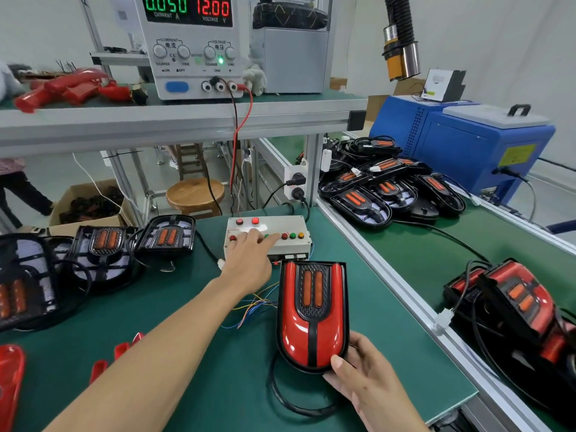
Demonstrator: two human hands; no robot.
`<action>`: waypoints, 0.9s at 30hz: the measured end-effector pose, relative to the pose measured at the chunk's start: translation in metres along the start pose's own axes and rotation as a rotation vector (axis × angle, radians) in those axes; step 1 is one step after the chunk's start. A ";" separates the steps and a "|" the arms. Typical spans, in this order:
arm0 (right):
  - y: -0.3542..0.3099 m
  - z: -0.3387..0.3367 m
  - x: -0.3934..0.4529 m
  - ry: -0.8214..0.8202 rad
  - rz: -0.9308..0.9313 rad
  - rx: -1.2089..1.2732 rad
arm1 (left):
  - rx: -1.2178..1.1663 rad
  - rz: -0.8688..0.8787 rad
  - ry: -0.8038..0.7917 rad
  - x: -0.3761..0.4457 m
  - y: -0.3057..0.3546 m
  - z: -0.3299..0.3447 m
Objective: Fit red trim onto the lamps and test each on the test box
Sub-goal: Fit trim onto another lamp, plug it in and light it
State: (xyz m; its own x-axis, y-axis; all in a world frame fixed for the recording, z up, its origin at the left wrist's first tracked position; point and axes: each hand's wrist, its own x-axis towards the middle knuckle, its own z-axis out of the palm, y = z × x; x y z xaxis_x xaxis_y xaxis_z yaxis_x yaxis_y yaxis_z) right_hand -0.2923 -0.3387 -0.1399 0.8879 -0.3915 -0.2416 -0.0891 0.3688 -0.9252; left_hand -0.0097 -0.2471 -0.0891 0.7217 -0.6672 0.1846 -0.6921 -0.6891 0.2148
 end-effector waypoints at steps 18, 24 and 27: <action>0.000 -0.001 -0.001 -0.016 -0.026 -0.007 | 0.187 0.028 -0.215 0.030 0.021 -0.003; 0.003 -0.003 0.000 0.007 -0.017 -0.015 | 0.178 0.021 -0.254 0.031 0.022 -0.006; 0.001 -0.001 -0.001 0.021 -0.008 -0.009 | 0.175 0.035 -0.237 0.027 0.022 -0.004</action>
State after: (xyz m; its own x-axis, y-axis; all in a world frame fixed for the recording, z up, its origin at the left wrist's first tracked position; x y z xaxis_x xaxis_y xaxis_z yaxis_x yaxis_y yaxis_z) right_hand -0.2934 -0.3390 -0.1408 0.8791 -0.4119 -0.2398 -0.0860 0.3576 -0.9299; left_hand -0.0054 -0.2791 -0.0760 0.6874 -0.7249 -0.0446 -0.7238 -0.6889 0.0397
